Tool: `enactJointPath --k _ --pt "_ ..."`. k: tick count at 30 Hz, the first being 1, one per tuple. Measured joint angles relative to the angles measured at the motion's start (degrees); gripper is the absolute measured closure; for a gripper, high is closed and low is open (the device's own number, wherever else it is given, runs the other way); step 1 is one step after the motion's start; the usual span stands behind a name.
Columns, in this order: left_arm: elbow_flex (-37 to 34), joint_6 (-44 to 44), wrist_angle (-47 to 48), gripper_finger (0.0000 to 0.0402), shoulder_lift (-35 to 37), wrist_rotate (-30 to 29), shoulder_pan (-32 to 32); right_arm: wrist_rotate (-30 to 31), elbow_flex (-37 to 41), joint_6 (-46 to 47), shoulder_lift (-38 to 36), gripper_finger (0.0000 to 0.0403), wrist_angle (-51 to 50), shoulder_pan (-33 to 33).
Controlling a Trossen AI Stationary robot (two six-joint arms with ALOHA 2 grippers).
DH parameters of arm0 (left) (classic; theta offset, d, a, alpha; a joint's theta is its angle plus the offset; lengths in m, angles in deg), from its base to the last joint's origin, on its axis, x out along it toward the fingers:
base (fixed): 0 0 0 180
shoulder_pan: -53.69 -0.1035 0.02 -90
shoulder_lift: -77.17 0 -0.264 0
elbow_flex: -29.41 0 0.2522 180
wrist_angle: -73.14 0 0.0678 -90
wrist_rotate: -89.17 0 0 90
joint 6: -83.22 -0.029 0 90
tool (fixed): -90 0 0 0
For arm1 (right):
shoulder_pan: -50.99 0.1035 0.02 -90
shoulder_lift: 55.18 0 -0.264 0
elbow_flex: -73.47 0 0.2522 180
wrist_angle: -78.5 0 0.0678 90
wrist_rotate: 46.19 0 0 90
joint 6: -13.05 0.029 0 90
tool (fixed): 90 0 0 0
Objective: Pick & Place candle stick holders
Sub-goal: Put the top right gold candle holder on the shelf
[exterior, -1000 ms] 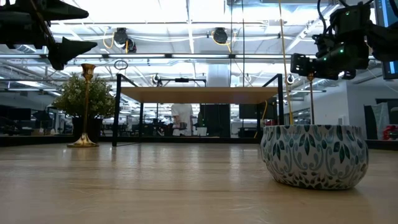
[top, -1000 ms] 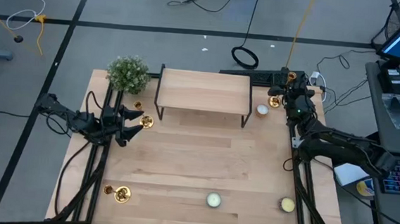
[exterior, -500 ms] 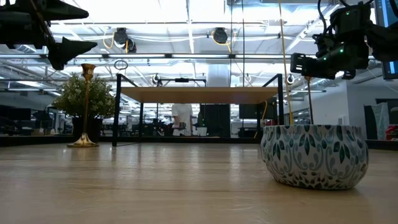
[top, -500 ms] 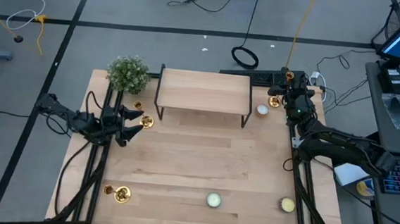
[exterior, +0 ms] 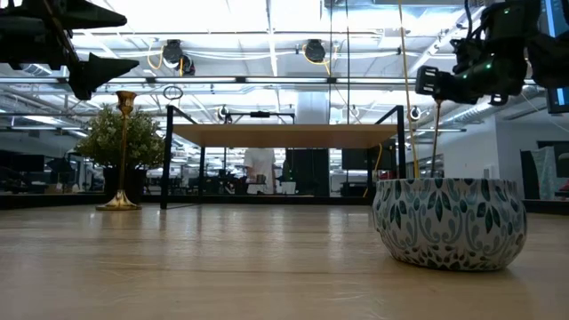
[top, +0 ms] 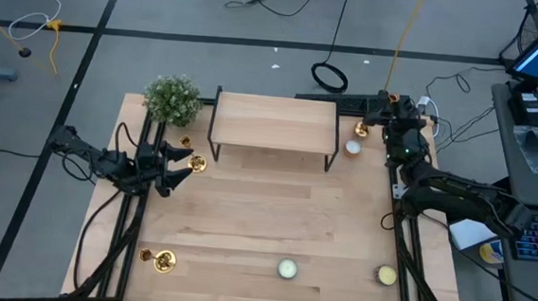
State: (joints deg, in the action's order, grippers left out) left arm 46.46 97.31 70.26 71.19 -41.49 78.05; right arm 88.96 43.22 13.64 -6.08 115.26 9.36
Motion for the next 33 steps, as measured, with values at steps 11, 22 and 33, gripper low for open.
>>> enactJointPath --k 11,22,33 --pt "0.0 2.6 -0.4 0.0036 0.0 0.1 0.0 0.0 -2.3 -4.6 -0.6 0.0308 6.6 0.2" --pt "0.0 5.2 -2.4 0.0036 0.0 1.8 0.0 -0.3 -15.4 -20.9 -0.7 0.0309 3.6 5.1" --pt "0.0 15.3 -4.7 0.0036 0.0 1.6 0.0 -2.1 -27.2 -21.1 0.4 0.0309 -5.7 12.2"
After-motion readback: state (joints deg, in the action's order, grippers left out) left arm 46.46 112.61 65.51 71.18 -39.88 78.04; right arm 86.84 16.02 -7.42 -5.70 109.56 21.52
